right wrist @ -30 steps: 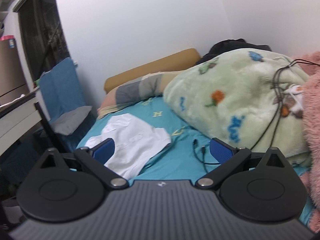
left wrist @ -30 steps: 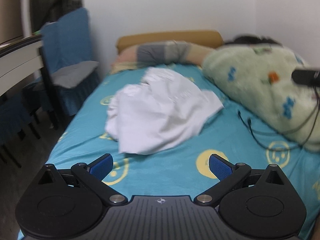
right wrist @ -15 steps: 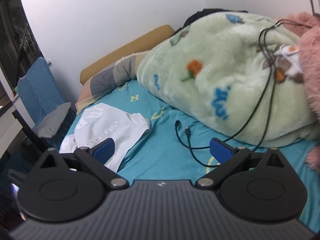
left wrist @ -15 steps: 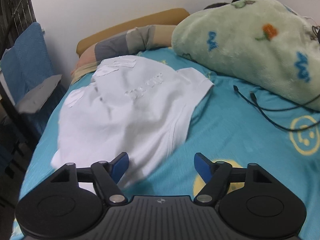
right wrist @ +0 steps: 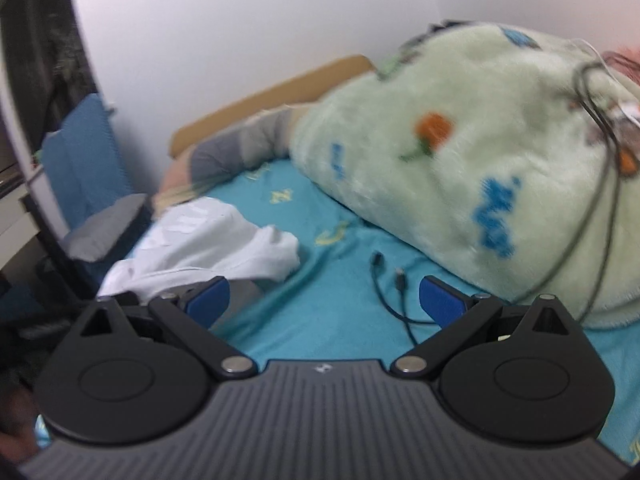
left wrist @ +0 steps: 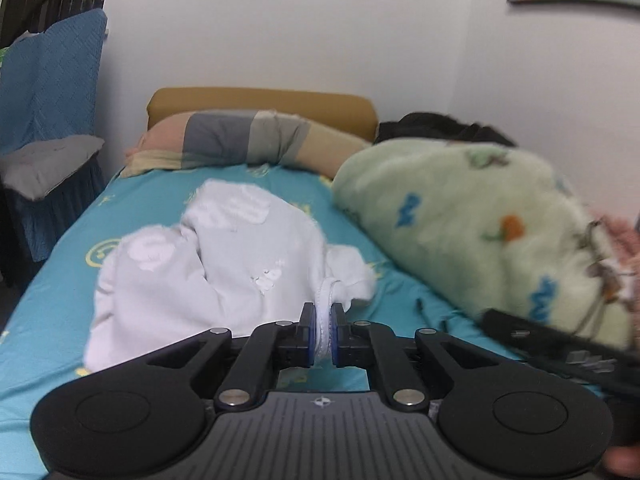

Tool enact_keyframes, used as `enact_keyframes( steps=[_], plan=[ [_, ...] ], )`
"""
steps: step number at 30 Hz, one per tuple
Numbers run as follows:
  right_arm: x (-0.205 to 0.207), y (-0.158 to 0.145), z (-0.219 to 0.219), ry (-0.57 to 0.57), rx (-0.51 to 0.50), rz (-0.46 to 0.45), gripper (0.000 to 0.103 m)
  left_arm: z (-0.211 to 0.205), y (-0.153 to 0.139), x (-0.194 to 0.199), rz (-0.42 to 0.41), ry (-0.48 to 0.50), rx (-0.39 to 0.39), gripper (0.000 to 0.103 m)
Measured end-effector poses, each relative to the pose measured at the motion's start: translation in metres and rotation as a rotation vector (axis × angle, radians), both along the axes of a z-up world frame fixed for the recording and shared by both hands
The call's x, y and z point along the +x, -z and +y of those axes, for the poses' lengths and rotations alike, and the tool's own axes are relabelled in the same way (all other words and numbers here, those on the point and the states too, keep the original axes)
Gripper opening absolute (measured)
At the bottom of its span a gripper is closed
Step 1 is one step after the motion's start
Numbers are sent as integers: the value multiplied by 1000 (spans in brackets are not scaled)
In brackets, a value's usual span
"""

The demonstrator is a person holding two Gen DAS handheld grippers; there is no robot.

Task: Fold clothes
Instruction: 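Grasp the T-shirt edge with the left gripper and lift it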

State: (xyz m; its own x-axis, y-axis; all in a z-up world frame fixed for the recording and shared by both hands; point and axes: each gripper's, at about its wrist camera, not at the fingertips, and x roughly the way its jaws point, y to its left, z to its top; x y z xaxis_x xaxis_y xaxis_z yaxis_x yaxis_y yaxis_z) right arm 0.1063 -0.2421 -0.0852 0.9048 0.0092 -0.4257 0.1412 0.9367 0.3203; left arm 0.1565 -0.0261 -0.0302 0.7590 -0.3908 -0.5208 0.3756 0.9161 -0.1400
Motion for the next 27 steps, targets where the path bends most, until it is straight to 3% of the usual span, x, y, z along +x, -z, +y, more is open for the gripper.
enact_keyframes(
  steps=[5, 12, 15, 18, 21, 23, 25, 27],
  plan=[
    [1, 2, 32, -158, -66, -6, 103, 30, -28, -36, 23, 19, 2, 7],
    [33, 21, 88, -338, -215, -25, 103, 59, -39, -56, 18, -32, -38, 7],
    [50, 25, 85, -286, -156, -55, 103, 66, -38, -55, 21, -62, -96, 7],
    [66, 26, 62, -141, -27, -84, 103, 66, -37, -50, 13, -88, -131, 7],
    [82, 38, 24, 39, 128, -34, 103, 58, -34, -45, -3, -67, -150, 7],
    [88, 53, 1, 102, 206, 36, 103, 51, -33, -46, -11, -38, -149, 7],
    [91, 63, -13, 145, 200, 68, 103, 45, -33, -48, -12, -15, -155, 7],
    [88, 58, -16, 145, 155, 43, 103, 45, -34, -52, -21, -5, -160, 7]
  ],
)
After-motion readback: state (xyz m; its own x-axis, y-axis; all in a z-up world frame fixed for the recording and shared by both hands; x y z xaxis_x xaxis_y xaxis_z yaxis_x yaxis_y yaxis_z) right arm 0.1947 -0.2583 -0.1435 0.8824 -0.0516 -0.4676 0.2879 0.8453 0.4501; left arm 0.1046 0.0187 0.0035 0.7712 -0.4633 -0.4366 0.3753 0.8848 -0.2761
